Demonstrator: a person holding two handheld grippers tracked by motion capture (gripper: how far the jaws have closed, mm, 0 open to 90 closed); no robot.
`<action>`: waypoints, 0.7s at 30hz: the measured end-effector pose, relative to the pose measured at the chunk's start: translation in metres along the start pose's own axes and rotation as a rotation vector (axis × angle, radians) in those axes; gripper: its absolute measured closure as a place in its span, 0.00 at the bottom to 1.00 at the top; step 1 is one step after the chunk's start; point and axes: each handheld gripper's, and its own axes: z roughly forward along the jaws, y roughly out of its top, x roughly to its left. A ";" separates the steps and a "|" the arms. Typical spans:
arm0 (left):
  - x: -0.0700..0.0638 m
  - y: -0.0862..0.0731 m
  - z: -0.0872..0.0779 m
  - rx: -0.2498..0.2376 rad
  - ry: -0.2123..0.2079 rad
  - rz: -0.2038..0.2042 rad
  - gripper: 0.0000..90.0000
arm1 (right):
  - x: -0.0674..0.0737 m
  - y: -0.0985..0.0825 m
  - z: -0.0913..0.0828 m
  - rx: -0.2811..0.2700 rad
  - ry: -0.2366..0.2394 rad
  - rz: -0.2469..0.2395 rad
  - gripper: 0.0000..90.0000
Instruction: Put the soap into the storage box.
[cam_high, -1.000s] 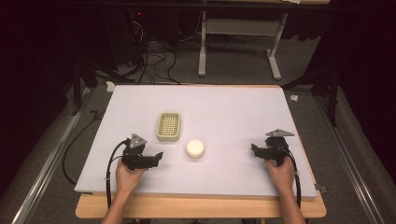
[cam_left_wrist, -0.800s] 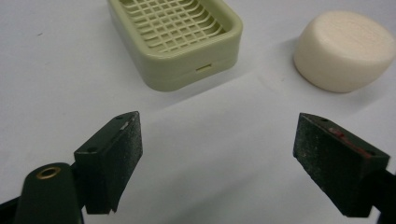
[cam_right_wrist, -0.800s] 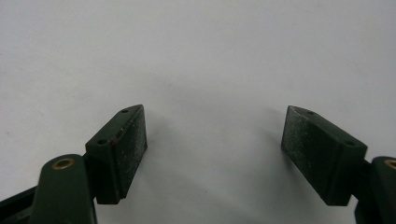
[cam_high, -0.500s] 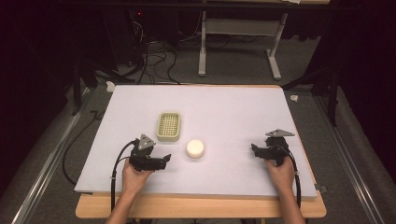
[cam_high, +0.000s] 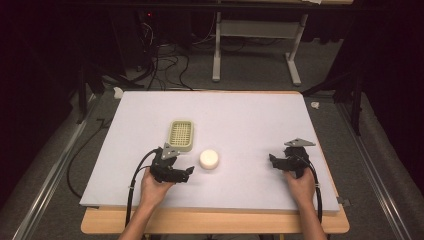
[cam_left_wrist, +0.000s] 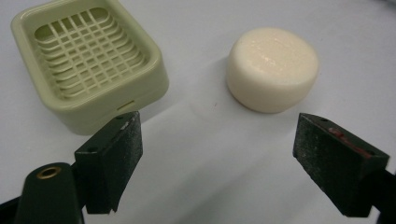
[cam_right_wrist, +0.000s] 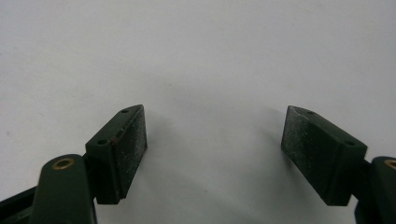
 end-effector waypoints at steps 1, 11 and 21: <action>-0.002 0.002 0.001 -0.003 -0.005 0.001 0.18 | 0.000 0.000 0.000 0.000 0.001 -0.001 0.25; -0.015 0.012 0.020 0.022 -0.032 0.034 0.18 | 0.000 0.000 0.000 0.000 0.001 0.000 0.25; -0.027 0.026 0.040 0.045 -0.044 0.063 0.17 | 0.000 0.000 0.000 0.000 0.002 0.000 0.25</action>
